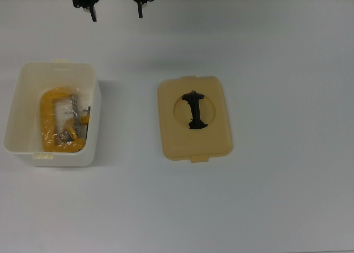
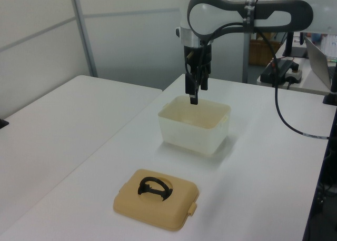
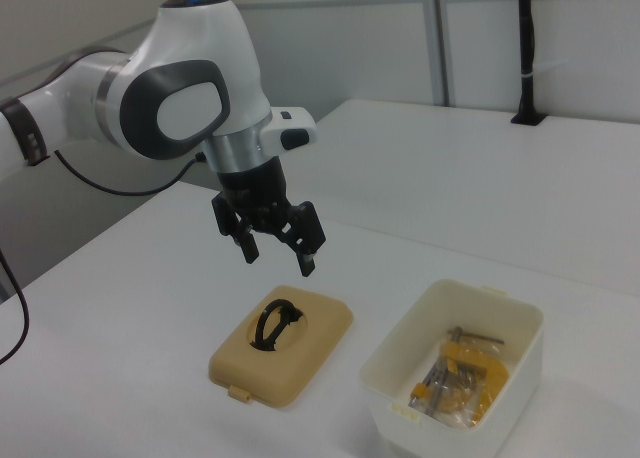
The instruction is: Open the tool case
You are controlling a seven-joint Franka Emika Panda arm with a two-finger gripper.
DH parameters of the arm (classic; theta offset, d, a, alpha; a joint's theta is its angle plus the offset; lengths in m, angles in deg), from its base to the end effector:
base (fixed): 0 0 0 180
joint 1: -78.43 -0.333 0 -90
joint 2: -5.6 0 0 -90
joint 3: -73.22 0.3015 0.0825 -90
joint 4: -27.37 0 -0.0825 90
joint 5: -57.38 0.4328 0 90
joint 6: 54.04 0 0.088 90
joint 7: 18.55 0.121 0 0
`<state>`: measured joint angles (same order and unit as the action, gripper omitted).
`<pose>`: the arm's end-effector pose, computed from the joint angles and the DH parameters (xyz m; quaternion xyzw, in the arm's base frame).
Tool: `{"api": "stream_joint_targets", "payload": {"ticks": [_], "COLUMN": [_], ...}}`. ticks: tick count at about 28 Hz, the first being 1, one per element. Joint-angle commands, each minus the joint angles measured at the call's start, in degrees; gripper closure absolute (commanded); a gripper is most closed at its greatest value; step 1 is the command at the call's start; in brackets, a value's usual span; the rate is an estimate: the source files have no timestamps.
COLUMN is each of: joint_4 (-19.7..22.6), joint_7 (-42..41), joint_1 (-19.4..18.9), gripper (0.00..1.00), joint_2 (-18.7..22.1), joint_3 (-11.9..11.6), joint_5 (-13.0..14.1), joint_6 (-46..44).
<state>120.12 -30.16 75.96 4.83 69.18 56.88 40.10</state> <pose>0.6126 -0.0176 0.5691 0.9961 0.0878 0.0048 0.0054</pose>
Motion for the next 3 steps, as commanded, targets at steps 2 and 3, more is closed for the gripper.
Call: {"api": "stream_joint_targets", "payload": {"ticks": [2, 3], "joint_4": [-0.99, -0.99], "joint_7": [0.71, 0.71], "joint_1": [-0.34, -0.34], "gripper": [0.0, 0.0], "joint_2": [-0.37, -0.37], "joint_3": [-0.36, -0.44], "joint_5": [0.84, 0.84], "joint_6": [-1.5, -1.5]}}
